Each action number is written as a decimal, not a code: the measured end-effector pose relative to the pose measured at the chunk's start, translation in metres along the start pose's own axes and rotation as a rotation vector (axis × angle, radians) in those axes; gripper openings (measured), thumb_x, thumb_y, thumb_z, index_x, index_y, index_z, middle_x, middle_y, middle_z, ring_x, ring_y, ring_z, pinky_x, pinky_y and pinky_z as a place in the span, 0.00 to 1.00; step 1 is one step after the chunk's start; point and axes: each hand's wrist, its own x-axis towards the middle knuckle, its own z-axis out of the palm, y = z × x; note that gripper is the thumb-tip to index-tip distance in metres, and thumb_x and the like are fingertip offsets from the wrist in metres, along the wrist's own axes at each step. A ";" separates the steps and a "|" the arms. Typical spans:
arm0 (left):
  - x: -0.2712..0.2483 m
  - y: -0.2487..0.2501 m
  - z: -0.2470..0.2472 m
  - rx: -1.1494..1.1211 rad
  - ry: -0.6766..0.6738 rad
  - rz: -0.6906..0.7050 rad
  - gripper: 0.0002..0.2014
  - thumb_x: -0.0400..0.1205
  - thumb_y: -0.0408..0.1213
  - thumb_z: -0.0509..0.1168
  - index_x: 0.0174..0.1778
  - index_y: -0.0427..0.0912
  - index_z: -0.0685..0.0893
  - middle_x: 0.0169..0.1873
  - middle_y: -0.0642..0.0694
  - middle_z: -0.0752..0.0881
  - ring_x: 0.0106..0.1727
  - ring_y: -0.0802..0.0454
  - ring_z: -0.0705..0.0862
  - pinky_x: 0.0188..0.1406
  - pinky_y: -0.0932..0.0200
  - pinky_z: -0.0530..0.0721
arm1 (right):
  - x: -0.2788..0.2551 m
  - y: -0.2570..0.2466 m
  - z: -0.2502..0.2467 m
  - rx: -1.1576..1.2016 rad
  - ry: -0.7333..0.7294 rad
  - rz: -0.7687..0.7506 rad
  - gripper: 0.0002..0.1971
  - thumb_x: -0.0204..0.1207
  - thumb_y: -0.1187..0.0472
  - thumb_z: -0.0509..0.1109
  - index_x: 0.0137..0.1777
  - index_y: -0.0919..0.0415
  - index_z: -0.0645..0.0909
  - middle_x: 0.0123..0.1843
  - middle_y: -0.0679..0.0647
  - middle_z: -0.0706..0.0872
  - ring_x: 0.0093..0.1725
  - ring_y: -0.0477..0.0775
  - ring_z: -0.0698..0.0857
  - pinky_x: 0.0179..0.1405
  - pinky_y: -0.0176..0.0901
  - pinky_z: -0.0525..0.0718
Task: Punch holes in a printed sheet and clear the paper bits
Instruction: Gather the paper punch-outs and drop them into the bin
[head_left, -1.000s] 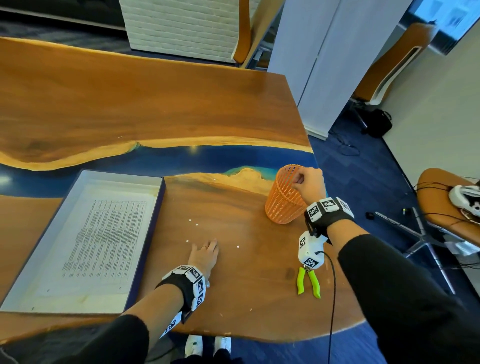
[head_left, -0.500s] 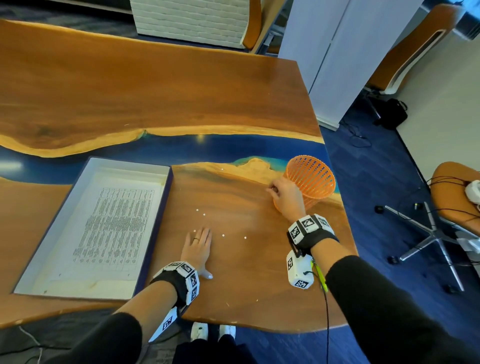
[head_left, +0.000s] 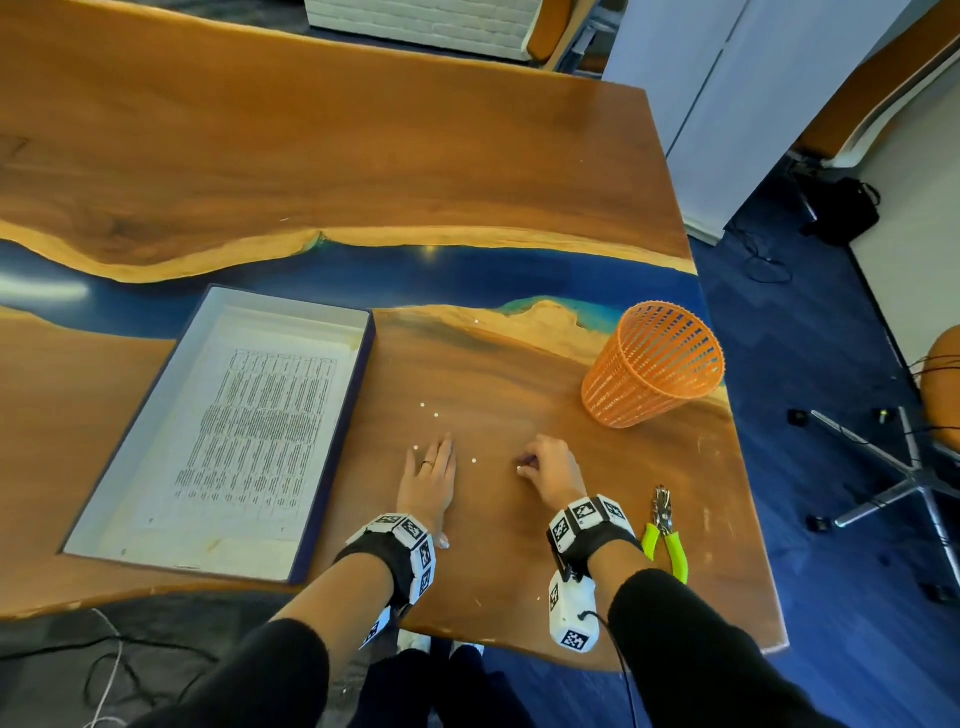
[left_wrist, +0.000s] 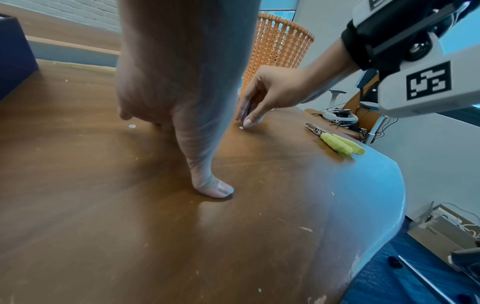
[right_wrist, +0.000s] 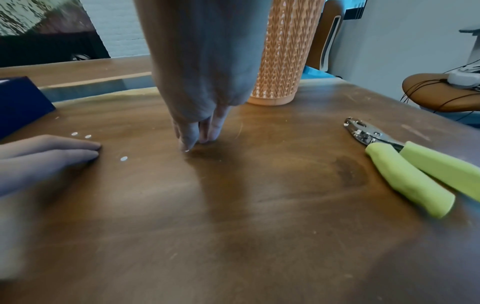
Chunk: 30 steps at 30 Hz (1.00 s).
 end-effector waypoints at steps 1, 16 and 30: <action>0.000 0.000 0.000 0.001 0.002 -0.001 0.68 0.63 0.60 0.77 0.81 0.31 0.36 0.83 0.38 0.36 0.85 0.43 0.42 0.82 0.39 0.50 | 0.001 -0.001 0.002 -0.001 0.002 0.009 0.10 0.75 0.64 0.71 0.55 0.64 0.85 0.56 0.59 0.85 0.58 0.61 0.84 0.55 0.50 0.80; 0.003 0.003 -0.004 0.022 -0.039 -0.009 0.70 0.63 0.58 0.78 0.80 0.30 0.34 0.82 0.37 0.33 0.84 0.42 0.38 0.81 0.38 0.50 | 0.004 0.000 0.008 -0.029 -0.023 0.016 0.08 0.78 0.67 0.66 0.49 0.71 0.84 0.61 0.64 0.81 0.57 0.65 0.82 0.50 0.49 0.76; -0.001 0.002 -0.006 0.018 -0.039 -0.016 0.70 0.62 0.60 0.78 0.81 0.31 0.34 0.82 0.38 0.32 0.85 0.44 0.38 0.81 0.38 0.52 | -0.003 -0.003 0.013 0.010 -0.049 0.023 0.07 0.82 0.68 0.58 0.53 0.68 0.76 0.58 0.68 0.73 0.59 0.65 0.76 0.65 0.55 0.74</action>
